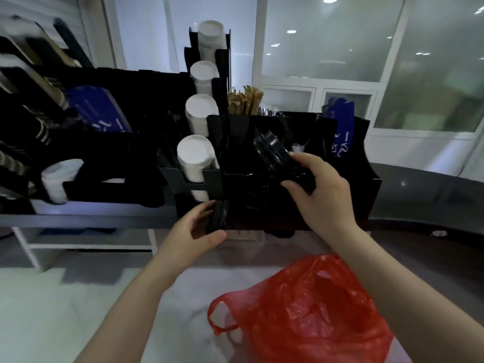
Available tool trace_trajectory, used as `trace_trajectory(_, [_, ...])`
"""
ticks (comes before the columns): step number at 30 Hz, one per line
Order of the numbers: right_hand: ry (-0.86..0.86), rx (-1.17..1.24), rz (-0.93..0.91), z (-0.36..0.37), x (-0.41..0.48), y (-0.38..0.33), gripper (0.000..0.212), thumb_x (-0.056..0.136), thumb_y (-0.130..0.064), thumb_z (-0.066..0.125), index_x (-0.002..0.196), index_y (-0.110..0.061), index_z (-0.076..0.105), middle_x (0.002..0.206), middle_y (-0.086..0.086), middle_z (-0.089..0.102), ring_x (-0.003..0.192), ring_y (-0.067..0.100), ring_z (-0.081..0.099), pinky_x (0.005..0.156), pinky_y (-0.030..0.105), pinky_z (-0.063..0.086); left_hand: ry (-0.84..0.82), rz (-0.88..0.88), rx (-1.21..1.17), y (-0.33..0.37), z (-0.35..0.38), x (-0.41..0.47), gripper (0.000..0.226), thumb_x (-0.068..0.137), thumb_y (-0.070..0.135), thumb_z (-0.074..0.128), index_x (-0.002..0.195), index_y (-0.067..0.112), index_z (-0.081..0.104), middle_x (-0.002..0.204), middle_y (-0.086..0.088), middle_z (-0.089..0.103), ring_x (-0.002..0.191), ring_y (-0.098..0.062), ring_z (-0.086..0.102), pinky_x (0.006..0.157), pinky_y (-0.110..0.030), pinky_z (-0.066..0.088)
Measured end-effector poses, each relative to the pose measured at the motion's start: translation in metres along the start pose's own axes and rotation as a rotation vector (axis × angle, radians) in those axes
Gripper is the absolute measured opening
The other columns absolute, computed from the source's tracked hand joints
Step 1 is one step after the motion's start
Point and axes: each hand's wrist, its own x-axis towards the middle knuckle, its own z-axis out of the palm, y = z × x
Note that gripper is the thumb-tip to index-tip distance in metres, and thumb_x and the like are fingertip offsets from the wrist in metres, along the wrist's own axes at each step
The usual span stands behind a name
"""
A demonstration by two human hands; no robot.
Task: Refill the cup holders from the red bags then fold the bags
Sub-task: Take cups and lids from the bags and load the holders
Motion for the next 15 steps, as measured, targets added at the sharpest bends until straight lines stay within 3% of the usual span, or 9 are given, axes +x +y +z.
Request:
trace_trajectory(3, [-0.011,0.06,-0.034,0.018,0.001,-0.029,0.047,0.081,-0.017,0.074,0.125,-0.017,0.058,0.111,-0.021,0.051,0.105,-0.006,0.046,0.089,0.004,0.036,0.071,0.027,0.001,-0.003,-0.029,-0.015,0.062,0.07,0.023,0.08,0.119,0.047,0.051,0.119,0.02,0.062,0.11,0.005,0.058,0.081,-0.011,0.049])
trace_trajectory(7, [0.086,0.127,-0.114,0.051,0.004,-0.074,0.046,0.08,-0.015,0.074,0.124,-0.015,0.059,0.114,-0.019,0.053,0.108,-0.004,0.048,0.095,0.003,0.034,0.172,0.066,0.006,-0.003,-0.086,-0.029,0.063,0.078,0.006,0.073,0.123,0.044,0.049,0.124,0.02,0.06,0.113,0.006,0.055,0.081,-0.009,0.048])
trace_trajectory(9, [0.147,0.096,-0.166,0.069,0.008,-0.096,0.043,0.08,-0.012,0.073,0.121,-0.009,0.06,0.115,-0.012,0.057,0.107,0.001,0.051,0.096,0.009,0.038,0.201,0.067,-0.004,-0.003,-0.117,-0.033,0.062,0.078,0.007,0.072,0.122,0.045,0.05,0.12,0.024,0.061,0.112,0.006,0.055,0.079,-0.01,0.049])
trace_trajectory(12, [0.2,-0.088,-0.29,0.094,0.015,-0.121,0.036,0.082,-0.005,0.072,0.115,0.003,0.062,0.117,0.008,0.065,0.108,0.022,0.059,0.095,0.035,0.048,0.197,0.058,0.007,-0.003,-0.156,-0.037,0.059,0.076,0.016,0.077,0.117,0.05,0.051,0.114,0.033,0.061,0.111,0.008,0.055,0.077,-0.009,0.049])
trace_trajectory(15, [0.284,-0.118,-0.353,0.115,0.017,-0.145,0.031,0.088,-0.013,0.067,0.114,0.005,0.062,0.118,0.011,0.065,0.109,0.024,0.06,0.096,0.034,0.047,0.158,0.037,0.038,-0.001,-0.182,-0.034,0.062,0.068,0.032,0.077,0.12,0.053,0.05,0.117,0.034,0.058,0.114,0.008,0.053,0.089,-0.02,0.047])
